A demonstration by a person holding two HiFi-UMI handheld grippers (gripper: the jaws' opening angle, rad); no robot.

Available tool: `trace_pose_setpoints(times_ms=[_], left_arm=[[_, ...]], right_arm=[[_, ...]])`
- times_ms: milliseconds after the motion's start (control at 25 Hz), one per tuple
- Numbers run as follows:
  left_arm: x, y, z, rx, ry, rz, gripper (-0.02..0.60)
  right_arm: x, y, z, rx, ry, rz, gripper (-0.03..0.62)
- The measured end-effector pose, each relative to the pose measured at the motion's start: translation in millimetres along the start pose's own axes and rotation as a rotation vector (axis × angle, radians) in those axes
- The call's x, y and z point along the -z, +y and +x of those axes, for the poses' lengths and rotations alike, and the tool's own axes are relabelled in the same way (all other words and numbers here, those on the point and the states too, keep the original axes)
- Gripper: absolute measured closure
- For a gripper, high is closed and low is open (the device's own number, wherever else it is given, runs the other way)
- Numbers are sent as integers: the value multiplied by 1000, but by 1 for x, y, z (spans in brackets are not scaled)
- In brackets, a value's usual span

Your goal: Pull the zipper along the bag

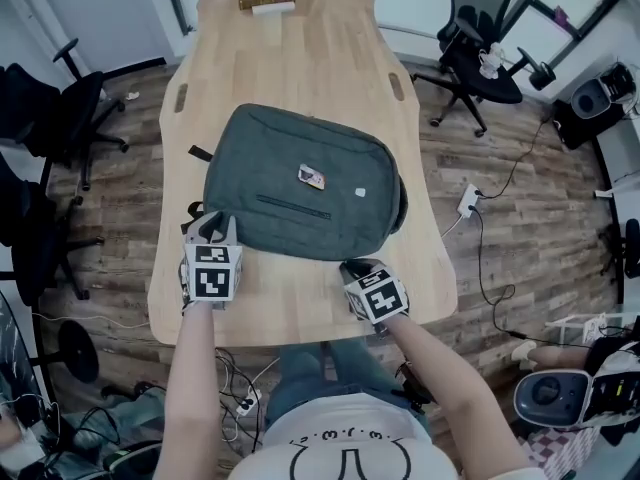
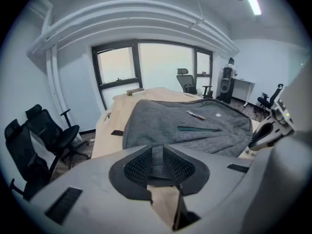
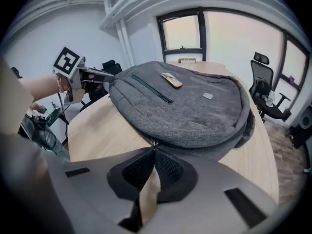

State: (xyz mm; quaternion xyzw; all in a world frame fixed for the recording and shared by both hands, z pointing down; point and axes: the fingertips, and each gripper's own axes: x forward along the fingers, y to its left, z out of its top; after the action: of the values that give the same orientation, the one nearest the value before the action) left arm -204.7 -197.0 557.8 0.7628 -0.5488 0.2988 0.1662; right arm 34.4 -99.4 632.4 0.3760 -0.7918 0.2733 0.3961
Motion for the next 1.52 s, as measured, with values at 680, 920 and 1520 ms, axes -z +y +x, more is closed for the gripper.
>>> trace_pose_setpoints(times_ms=[680,920,1520], left_arm=[[36,-187,17,427,204,783,377],[44,-184,28,418,295,849,405],[44,-184,25,481,338,742,416]], right_arm=[[5,1,3,-227,140,23,537],[8,-2,1,-235,201,-27,537],[17,-33,-22,-268,225,-164,539]])
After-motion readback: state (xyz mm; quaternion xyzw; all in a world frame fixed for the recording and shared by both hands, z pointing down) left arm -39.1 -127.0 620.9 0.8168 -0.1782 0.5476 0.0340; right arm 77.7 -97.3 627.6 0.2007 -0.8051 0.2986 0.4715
